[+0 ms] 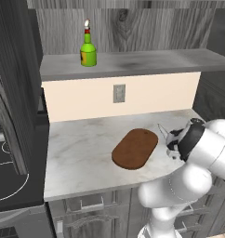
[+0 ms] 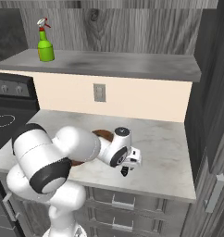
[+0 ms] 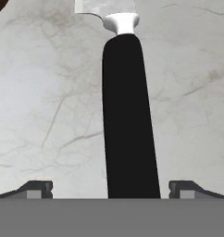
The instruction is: Move the cutting board and knife to the sink. Then move spray from the cabinet to the counter.
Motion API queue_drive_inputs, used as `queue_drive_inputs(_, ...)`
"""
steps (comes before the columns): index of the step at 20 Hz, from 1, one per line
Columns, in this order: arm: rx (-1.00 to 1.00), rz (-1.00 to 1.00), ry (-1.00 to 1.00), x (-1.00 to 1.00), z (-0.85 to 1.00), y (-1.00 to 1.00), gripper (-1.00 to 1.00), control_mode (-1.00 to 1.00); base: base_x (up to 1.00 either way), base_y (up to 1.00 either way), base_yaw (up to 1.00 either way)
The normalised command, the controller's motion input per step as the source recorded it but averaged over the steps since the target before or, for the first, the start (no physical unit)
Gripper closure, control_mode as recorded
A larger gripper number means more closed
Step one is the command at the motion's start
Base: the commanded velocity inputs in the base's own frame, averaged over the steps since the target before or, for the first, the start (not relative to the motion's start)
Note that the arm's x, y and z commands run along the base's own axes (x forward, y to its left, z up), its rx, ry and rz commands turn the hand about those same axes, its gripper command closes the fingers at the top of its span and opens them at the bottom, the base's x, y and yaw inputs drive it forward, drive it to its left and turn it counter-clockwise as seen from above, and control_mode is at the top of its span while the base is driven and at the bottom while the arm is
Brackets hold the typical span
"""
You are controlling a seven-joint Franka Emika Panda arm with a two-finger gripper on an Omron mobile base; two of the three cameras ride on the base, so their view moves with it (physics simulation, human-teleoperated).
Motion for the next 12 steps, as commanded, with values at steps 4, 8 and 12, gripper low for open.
queue_drive_inputs(4, 0.0, 0.0, 0.0, 0.02, -0.16, -0.3, -1.0, -1.0, 0.0, 0.0, 0.0)
queue_drive_inputs(8, 0.0, 0.0, -0.03, 0.0, -0.29, -0.06, 1.0, -1.0, 0.0, 0.0, 0.0)
queue_drive_inputs(12, 0.0, 0.0, -0.04, 0.0, -0.41, 0.0, 1.0, -1.0, 0.0, 0.0, 0.0)
